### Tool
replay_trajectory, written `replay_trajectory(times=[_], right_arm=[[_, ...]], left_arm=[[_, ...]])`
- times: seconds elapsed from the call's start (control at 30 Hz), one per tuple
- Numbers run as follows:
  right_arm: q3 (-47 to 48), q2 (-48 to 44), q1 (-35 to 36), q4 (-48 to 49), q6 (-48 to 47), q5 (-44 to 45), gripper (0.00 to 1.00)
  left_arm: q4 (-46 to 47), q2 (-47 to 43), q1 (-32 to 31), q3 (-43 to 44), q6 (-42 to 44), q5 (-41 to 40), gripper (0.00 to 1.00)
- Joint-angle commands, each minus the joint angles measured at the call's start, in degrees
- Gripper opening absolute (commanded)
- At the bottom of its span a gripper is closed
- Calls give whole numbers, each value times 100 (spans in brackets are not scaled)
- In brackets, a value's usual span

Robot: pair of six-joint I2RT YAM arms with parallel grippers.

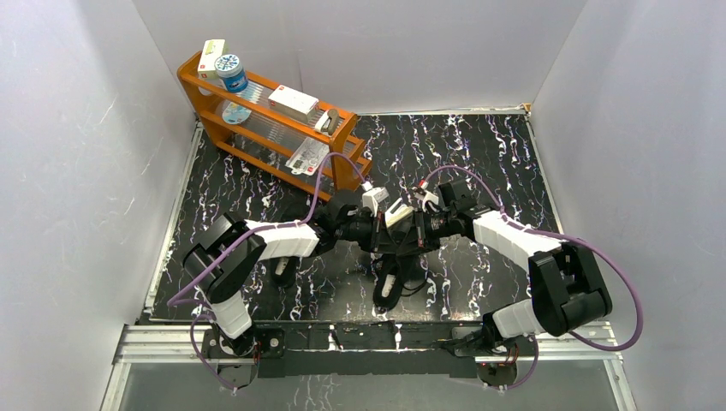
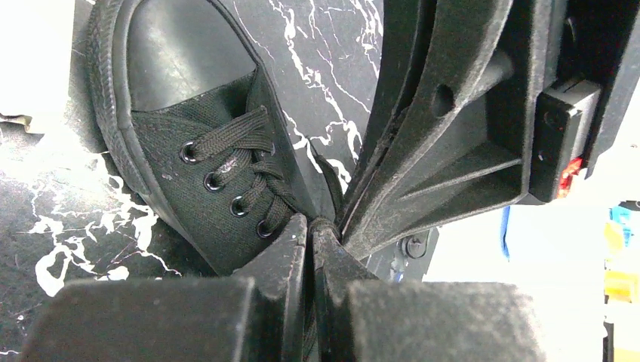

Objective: Tie the shoes
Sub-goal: Cross the shoelace with the shoelace.

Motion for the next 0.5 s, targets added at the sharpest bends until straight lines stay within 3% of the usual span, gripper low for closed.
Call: replay_trajectory(times=[0.0,0.2,0.47], right_arm=[[179,-330,16,-320,61,70,0],[43,-1053,27,-400,110,742,0],[234,-991,188,-769,-387,712,0]], left_arm=[[-240,-115,-19,173,311,-244,0],[-870,-139,-19,359,592,-440,0],[-1115,-367,-28,352,578,-838,0]])
